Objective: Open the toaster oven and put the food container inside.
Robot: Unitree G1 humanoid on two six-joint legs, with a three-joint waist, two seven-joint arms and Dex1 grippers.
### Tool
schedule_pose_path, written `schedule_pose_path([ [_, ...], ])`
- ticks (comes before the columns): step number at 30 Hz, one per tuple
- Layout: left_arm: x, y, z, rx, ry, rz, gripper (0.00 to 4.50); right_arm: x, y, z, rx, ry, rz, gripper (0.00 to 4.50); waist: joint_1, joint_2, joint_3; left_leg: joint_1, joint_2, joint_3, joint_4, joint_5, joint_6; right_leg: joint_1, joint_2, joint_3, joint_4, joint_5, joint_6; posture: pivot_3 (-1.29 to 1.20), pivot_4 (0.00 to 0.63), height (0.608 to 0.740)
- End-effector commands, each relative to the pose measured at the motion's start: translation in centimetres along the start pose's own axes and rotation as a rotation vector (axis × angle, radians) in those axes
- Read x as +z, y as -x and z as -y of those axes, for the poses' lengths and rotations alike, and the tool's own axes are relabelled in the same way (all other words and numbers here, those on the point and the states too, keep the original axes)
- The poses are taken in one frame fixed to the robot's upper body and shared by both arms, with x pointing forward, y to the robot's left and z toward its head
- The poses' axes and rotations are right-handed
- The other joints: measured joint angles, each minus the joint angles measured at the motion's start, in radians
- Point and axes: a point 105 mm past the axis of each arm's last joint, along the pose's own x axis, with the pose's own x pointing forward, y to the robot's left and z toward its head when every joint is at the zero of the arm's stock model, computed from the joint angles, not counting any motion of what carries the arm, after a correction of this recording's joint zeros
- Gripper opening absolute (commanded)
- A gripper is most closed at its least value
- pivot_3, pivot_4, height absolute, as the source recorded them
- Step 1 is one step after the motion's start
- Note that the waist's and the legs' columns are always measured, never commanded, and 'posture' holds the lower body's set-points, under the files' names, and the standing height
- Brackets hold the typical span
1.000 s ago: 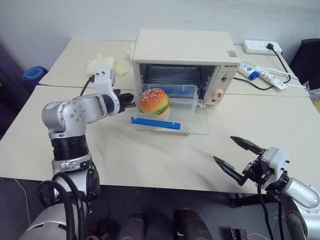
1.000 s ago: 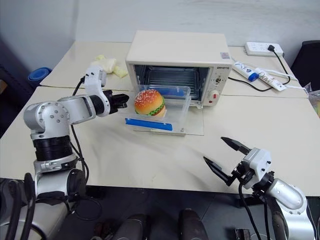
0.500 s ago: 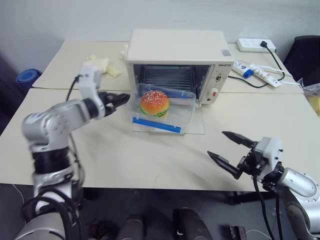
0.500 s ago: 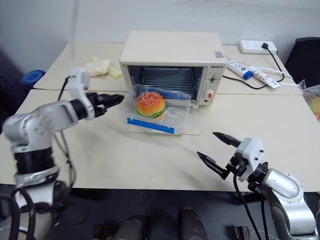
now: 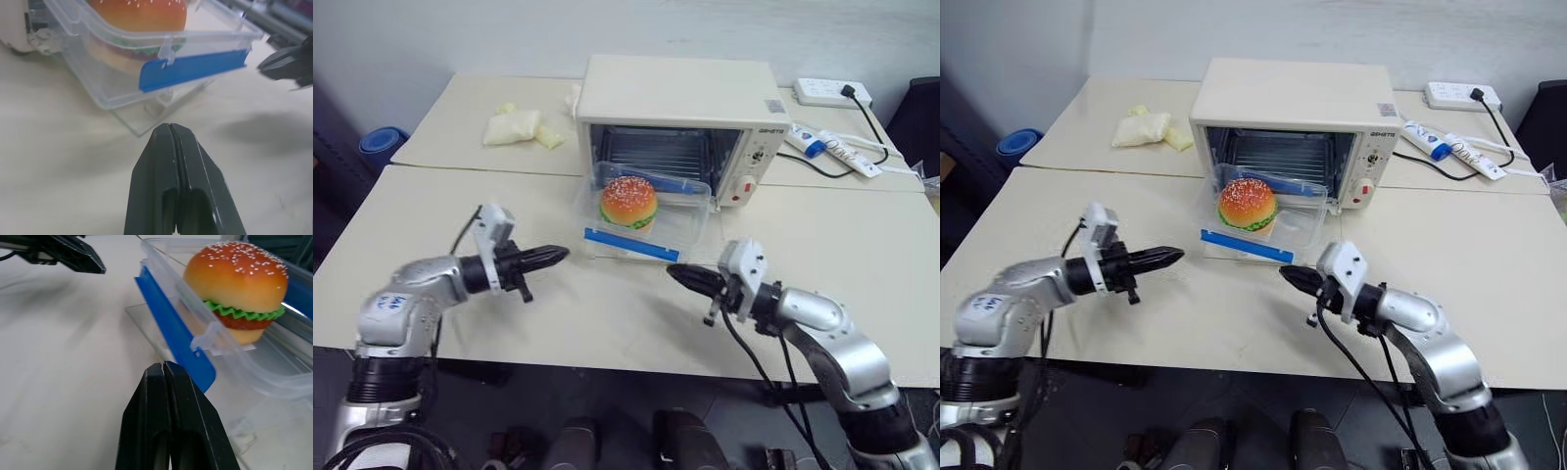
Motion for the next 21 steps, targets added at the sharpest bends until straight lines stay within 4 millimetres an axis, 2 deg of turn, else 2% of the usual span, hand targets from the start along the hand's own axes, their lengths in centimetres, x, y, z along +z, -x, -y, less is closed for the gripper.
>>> schedule_pose_path([
  [1,0.0,-1.0,-0.4,0.026,-0.075,0.011,0.00,0.3,-0.7,1.1,-0.050,0.026,0.015,0.01,0.000,0.000,0.000,0.000,0.000,0.000,0.000,0.000,0.000,0.000,0.000,0.000,0.000,0.000,0.000,0.00,0.150,0.740],
  [4,1.4,-2.6,-1.1,0.080,-0.039,0.138,0.00,0.5,-1.2,2.8,-0.083,0.057,0.020,0.01,-0.001,0.000,0.000,0.000,0.000,0.001,0.001,0.000,0.000,0.000,0.000,0.000,0.001,0.000,0.000,0.00,0.150,0.740],
  [8,2.1,-3.7,-1.7,0.114,-0.016,0.221,0.00,0.5,-1.9,4.6,-0.114,0.096,0.029,0.01,-0.007,0.000,0.000,0.000,0.000,0.001,0.001,0.000,0.000,0.000,0.000,0.000,0.001,0.001,0.001,0.00,0.150,0.740],
  [13,2.4,-5.1,-2.5,0.165,0.005,0.283,0.00,0.8,-3.4,5.7,-0.119,0.121,0.055,0.01,-0.020,0.000,0.000,0.000,0.000,0.002,0.001,0.000,0.000,-0.001,0.001,0.000,0.002,0.001,0.001,0.00,0.150,0.740],
  [21,4.0,-6.8,-5.1,0.336,0.023,0.387,0.00,1.4,-5.9,8.0,-0.164,0.147,0.088,0.01,-0.018,0.000,0.000,0.000,-0.001,0.002,0.003,0.000,0.000,-0.001,0.001,0.000,0.005,0.001,0.001,0.00,0.150,0.740],
])
